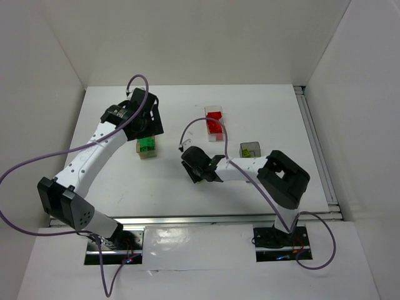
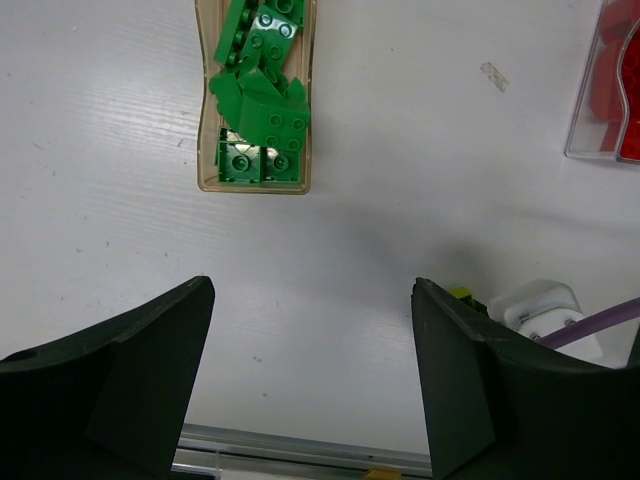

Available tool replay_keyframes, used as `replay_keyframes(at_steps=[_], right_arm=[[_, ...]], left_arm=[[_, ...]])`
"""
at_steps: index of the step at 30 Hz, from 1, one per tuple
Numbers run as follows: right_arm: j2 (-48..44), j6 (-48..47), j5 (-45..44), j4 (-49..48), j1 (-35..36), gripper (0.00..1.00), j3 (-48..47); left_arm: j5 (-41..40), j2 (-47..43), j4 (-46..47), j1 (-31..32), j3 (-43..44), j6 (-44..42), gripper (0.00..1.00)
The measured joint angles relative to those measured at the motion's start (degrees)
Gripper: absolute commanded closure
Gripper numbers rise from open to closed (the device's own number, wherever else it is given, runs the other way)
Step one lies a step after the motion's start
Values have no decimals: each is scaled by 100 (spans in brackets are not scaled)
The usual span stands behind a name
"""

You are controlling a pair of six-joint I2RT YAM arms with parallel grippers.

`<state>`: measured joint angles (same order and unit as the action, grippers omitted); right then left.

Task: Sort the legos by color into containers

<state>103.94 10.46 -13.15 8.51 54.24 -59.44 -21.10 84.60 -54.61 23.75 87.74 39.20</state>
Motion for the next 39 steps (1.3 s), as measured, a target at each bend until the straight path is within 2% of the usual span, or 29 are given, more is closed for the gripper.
replay_keyframes(at_steps=[4,8,10,14,16,19,20,23,24,26,29,35,39], right_arm=[[-210,352,-522,385,28,83,7],[-1099,894,-1388,918,-131,82,195],[-1707,1152,-1720,1130,-557,80,275],[-2726,1408,-2033,1169,-1978,77,566],[-2894,1453,-2055,1191,-2505,76,627],[-2723,1534,-2028,1228,-2870,75,623],[-2597,1569,-2017,1248,-2977,72,623],[-2264,1659,-1976,1294,-3147,29,623],[-2175,1698,-1958,1318,-3195,20,623],[-2076,1755,-1937,1394,-3248,9,623],[-2166,1797,-1961,1447,-3202,0,623],[-2905,1967,-2387,1596,-3029,0,269],[-2828,2922,-3169,2358,-3399,0,-667]], left_arm=[[4,0,7,0,0,-2,13],[35,0,17,0,0,-13,13],[35,0,17,0,0,-24,13],[37,2,17,0,9,-37,13],[42,4,22,0,13,-42,13],[72,22,20,0,15,-50,13],[94,46,15,0,37,-76,13],[149,94,26,0,66,-149,13],[162,94,26,0,66,-153,13],[177,94,26,0,68,-155,13],[192,94,26,0,68,-155,13],[221,94,17,0,114,-173,14],[232,94,22,-13,205,-173,14]])
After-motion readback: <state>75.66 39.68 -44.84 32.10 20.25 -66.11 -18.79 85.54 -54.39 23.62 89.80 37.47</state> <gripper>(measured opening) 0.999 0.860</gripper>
